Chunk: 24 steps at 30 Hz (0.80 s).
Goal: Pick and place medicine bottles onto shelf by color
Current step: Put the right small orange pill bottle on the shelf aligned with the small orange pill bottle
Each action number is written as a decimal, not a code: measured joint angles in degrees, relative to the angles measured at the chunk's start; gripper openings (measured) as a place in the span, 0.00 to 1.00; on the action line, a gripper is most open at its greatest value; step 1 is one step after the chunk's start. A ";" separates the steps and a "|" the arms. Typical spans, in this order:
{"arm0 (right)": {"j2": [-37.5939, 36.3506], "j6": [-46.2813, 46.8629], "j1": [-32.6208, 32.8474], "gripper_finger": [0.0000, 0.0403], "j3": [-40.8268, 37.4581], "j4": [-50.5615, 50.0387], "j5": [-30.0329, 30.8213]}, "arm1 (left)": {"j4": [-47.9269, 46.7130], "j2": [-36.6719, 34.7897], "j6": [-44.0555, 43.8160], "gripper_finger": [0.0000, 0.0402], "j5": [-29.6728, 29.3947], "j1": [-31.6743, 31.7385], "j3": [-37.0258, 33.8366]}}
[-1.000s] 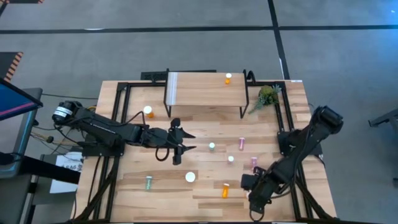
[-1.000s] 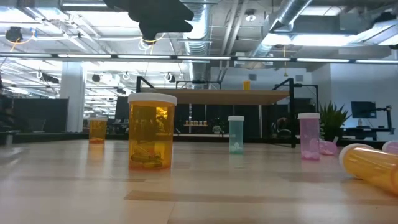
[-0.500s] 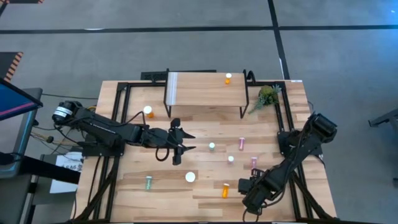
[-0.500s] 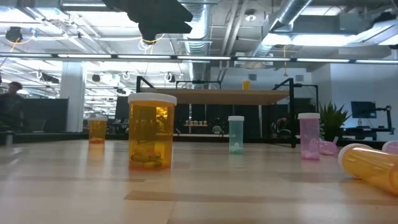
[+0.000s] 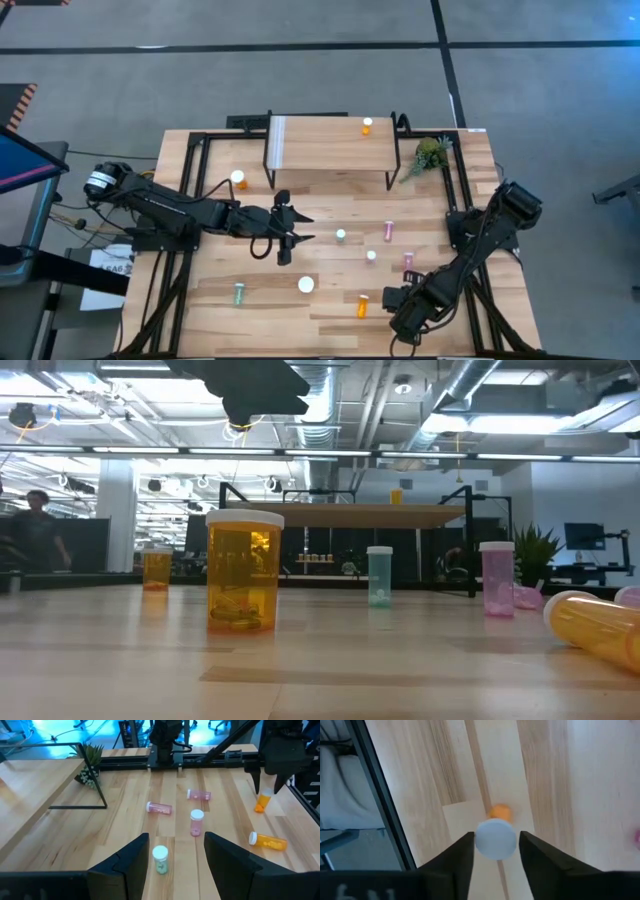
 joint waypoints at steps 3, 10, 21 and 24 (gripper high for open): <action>-0.03 -0.14 0.00 0.38 0.00 0.01 0.00 | 0.00 0.00 0.00 0.45 -0.01 0.00 0.00; -0.11 -0.13 0.00 0.33 0.02 -0.17 0.02 | 0.00 0.00 0.00 0.45 -0.01 0.00 -0.02; -0.15 0.05 -0.62 0.33 0.05 -1.90 0.10 | 0.00 0.00 0.00 0.45 -0.01 0.00 -0.02; -0.15 -0.44 -1.17 0.32 0.07 -2.16 0.07 | -0.02 0.00 0.00 0.45 -0.01 0.00 -0.02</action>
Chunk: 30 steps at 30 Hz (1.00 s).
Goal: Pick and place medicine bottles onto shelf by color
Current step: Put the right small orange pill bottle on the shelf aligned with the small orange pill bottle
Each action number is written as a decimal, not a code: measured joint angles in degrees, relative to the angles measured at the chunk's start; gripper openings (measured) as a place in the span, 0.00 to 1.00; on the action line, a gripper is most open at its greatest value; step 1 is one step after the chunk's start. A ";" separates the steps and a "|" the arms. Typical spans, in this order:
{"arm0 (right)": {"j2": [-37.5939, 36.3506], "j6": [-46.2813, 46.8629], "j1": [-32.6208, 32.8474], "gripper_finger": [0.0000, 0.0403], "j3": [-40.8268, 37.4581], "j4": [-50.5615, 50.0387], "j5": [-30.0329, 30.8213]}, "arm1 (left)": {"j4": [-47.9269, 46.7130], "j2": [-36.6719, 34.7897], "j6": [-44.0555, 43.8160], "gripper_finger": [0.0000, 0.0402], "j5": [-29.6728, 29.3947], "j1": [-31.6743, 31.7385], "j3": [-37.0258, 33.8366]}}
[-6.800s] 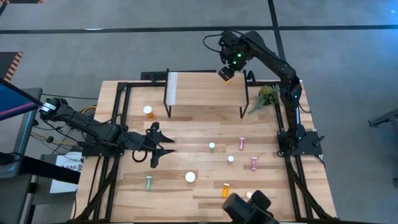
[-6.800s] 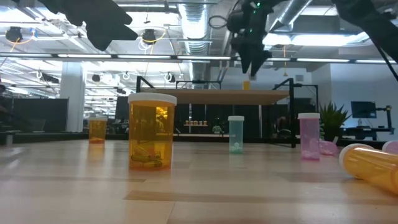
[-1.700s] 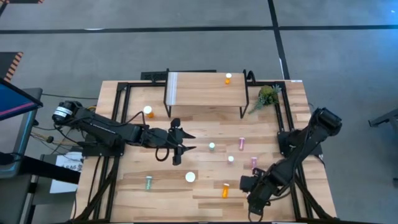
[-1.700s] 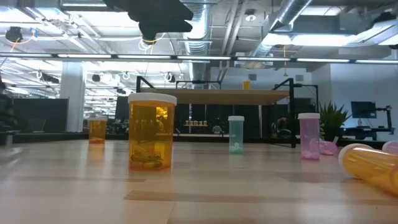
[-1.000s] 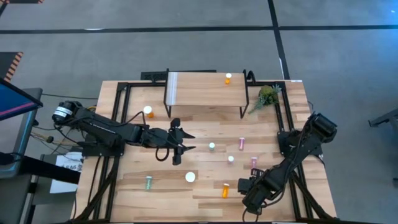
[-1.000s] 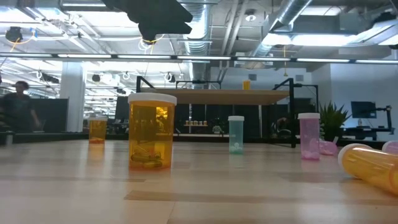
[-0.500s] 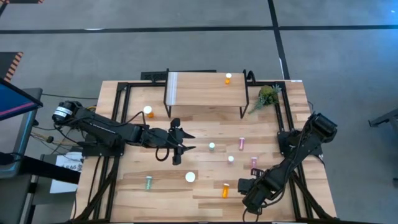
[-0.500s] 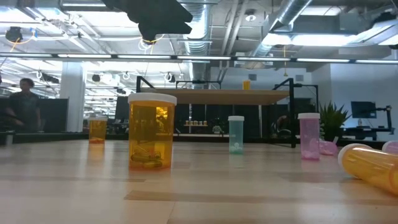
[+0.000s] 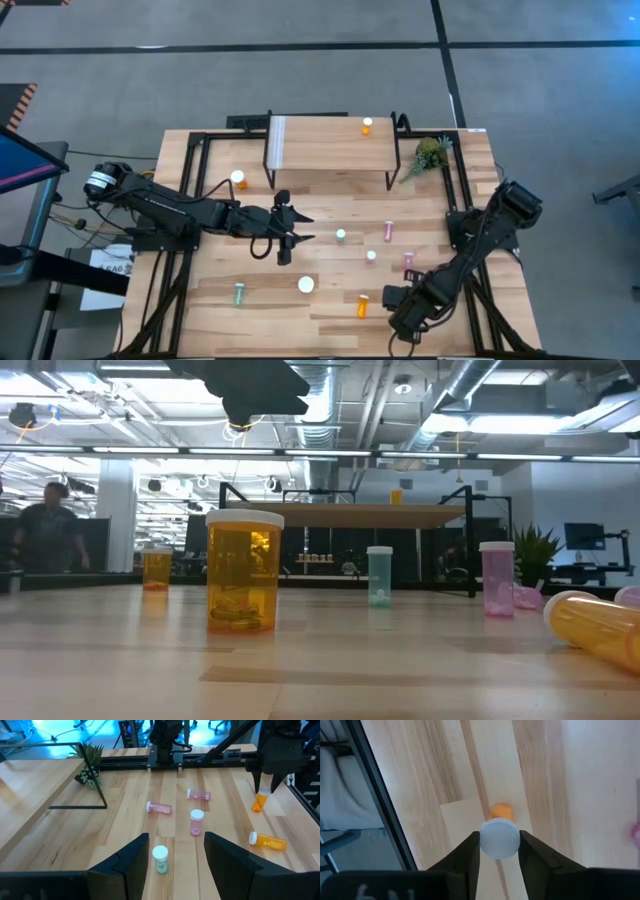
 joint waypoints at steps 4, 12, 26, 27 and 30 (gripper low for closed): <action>0.00 -1.31 -0.77 0.33 0.00 -0.02 -0.04 | -0.06 0.00 0.00 0.45 0.01 0.00 0.00; -3.04 -2.10 -1.83 0.32 -0.04 -1.65 0.15 | -0.26 0.00 0.04 0.45 0.01 0.00 -0.02; -14.31 -11.27 -8.70 0.33 -0.04 -5.13 4.57 | -0.24 0.00 0.58 0.45 0.02 0.00 -0.02; -14.91 -12.47 -9.68 0.33 -0.04 -5.45 4.57 | -0.22 0.00 0.59 0.45 0.02 -0.02 -0.02; -16.83 -16.16 -12.85 0.33 -0.04 -6.22 4.57 | -0.28 0.00 0.71 0.45 0.02 0.00 -0.02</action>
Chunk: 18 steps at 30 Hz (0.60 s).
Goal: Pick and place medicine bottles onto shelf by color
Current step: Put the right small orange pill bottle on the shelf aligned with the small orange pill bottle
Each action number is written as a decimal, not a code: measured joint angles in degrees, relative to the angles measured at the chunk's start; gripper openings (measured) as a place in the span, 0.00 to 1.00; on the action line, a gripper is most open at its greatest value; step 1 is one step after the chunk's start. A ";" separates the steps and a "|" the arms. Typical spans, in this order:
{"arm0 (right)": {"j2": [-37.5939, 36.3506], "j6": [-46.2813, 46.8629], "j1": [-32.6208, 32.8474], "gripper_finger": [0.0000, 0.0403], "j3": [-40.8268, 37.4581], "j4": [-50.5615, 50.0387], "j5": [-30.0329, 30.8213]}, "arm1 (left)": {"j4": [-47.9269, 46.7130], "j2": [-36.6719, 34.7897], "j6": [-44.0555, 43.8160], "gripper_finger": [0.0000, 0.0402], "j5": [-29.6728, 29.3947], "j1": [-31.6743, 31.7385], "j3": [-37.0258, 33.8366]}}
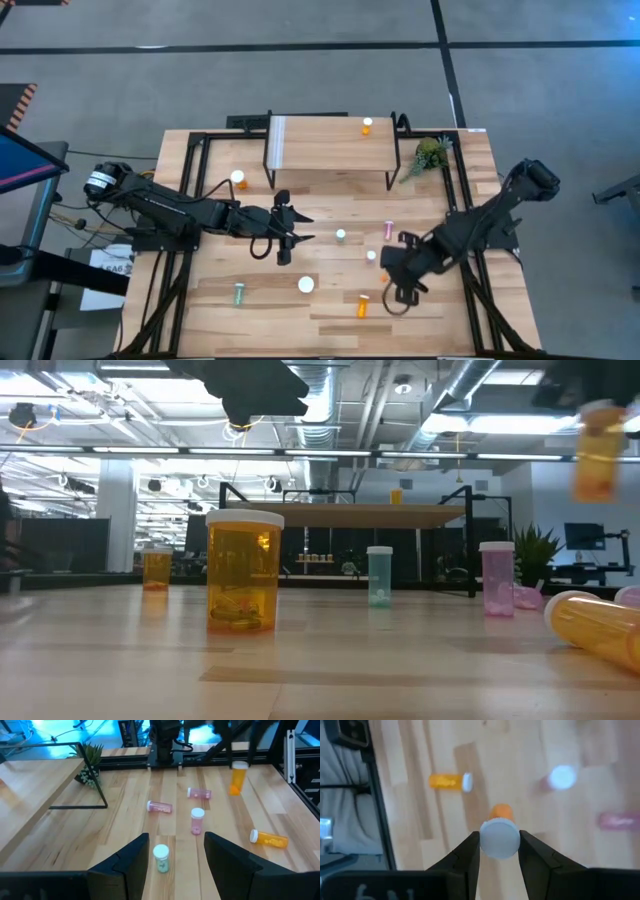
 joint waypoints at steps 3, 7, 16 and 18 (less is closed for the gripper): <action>-1.50 -3.15 -3.37 0.33 0.00 -0.90 -0.02 | -0.06 0.00 0.34 0.45 0.00 -0.02 0.00; -3.57 -7.42 -7.88 0.33 0.00 -1.34 -0.93 | -0.63 0.00 0.34 0.45 0.00 -0.02 0.00; -5.53 -16.13 -17.45 0.33 3.97 -6.83 -1.51 | -1.24 0.00 0.34 0.45 0.00 -0.01 0.00; -5.53 -18.59 -19.34 0.33 5.95 -7.45 -1.51 | -1.27 0.00 0.34 0.45 0.00 0.00 0.00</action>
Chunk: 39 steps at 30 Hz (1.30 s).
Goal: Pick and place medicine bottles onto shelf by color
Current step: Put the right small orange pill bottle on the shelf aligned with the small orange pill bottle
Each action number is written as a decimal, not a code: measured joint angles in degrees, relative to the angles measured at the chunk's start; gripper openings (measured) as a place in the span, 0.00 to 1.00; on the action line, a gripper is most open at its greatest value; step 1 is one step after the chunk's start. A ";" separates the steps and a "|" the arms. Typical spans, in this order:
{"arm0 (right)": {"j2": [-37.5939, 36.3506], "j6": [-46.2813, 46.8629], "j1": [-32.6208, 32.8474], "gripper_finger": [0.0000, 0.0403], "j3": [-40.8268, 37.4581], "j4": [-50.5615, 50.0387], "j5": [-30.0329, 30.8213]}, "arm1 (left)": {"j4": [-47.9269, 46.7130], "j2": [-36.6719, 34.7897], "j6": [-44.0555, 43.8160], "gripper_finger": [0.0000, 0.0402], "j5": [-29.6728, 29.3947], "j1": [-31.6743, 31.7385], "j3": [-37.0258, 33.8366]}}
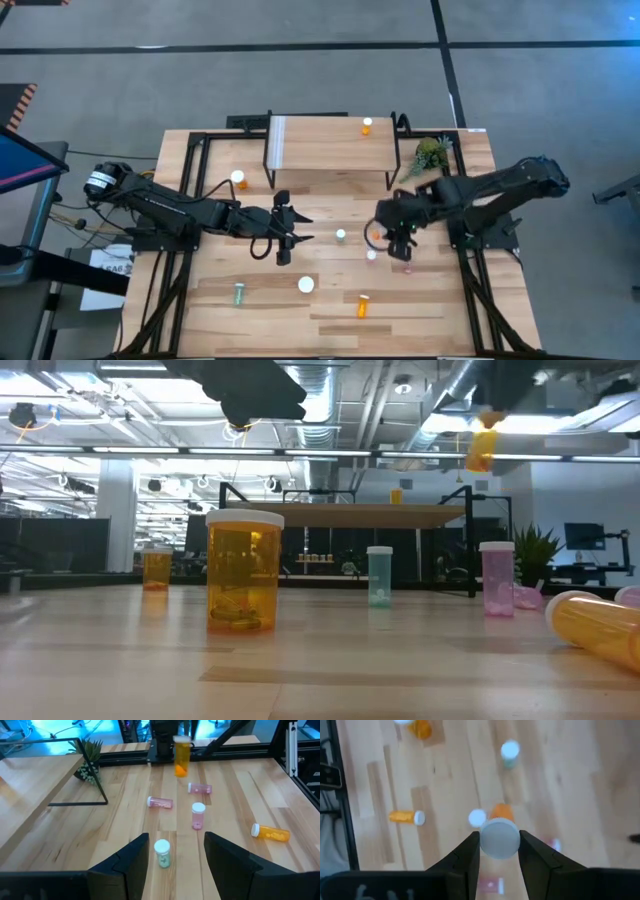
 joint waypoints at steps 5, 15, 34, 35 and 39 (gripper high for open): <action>0.00 -4.52 -5.07 0.33 5.05 -2.10 -0.02 | -0.03 0.00 -0.02 0.45 0.02 -0.02 0.00; 0.02 -11.15 -14.51 0.33 13.88 -4.15 0.00 | -0.15 0.00 -0.04 0.45 0.02 -0.02 0.00; 11.85 -23.50 -37.40 0.33 32.68 -10.58 -4.92 | 0.64 0.00 -0.61 0.45 0.02 0.00 0.00; 13.08 -23.82 -38.16 0.33 34.20 -11.70 -4.94 | 0.58 0.00 -0.61 0.45 0.02 0.00 0.00; 17.63 -24.76 -41.29 0.33 39.27 -15.30 -5.20 | 0.46 0.00 -0.61 0.45 0.02 0.00 0.00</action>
